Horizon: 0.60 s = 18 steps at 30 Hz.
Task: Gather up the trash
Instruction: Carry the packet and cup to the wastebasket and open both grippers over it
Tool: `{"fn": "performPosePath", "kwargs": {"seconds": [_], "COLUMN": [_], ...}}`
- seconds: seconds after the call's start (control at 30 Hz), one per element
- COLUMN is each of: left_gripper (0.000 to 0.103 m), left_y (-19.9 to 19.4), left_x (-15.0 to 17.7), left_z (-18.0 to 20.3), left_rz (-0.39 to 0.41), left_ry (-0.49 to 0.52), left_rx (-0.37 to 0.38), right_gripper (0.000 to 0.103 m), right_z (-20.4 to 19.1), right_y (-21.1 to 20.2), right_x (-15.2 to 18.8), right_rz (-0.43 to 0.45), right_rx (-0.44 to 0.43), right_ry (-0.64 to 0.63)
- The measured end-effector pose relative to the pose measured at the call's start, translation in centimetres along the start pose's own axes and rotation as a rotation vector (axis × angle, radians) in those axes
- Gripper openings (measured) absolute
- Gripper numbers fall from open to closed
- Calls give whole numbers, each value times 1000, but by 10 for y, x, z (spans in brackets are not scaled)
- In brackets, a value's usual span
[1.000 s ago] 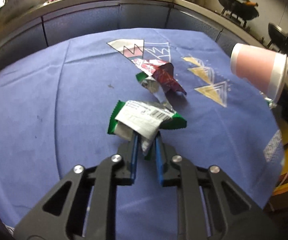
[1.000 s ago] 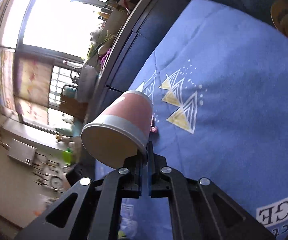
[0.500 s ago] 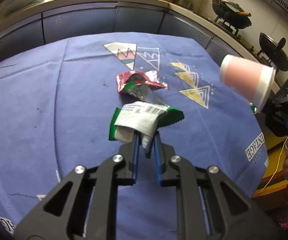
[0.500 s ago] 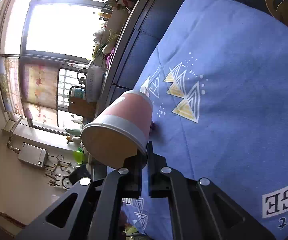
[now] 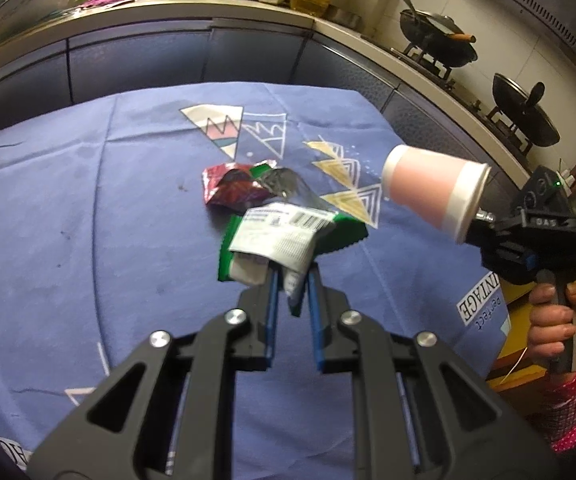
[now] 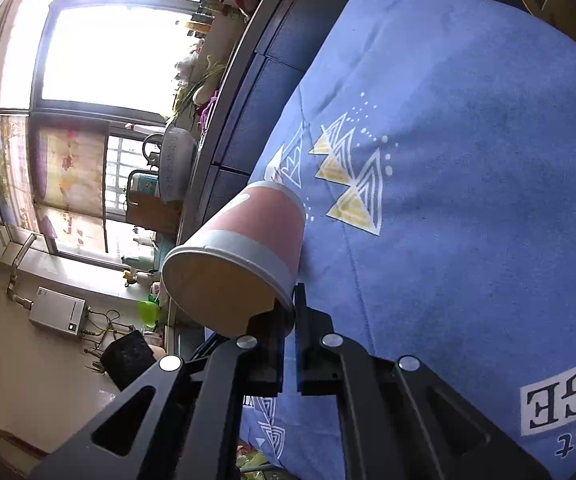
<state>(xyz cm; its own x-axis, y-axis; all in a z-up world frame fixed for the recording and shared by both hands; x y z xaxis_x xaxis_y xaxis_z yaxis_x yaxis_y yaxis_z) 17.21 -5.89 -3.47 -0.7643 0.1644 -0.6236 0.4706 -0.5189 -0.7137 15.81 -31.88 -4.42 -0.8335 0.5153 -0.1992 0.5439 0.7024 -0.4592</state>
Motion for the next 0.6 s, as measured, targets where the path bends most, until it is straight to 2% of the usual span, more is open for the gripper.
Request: {"fn": "performPosePath", "kwargs": {"seconds": [0.4, 0.47, 0.6], "left_gripper": [13, 13, 13], "left_y": [13, 21, 35], "left_x": [2, 4, 0], "left_z": [11, 11, 20], "left_rz": [-22, -44, -73], "left_ry": [20, 14, 13], "left_rx": [35, 40, 73], "right_gripper": [3, 3, 4], "right_z": [12, 13, 21], "right_y": [4, 9, 10], "right_x": [5, 5, 5], "right_rz": [-10, -34, -17], "right_rx": [53, 99, 276], "right_ry": [-17, -79, -204]}}
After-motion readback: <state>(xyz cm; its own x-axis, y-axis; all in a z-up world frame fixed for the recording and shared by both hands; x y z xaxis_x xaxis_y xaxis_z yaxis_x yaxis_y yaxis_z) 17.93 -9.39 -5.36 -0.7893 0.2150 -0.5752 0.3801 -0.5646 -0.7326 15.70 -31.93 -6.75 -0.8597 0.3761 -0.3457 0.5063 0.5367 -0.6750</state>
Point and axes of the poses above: each gripper's, at about its wrist camera, not at the fingertips, and y roughly the way its jaws point, z to its right, x to its underside, the point moved 5 cm from there along y, roughly the way its jaws point
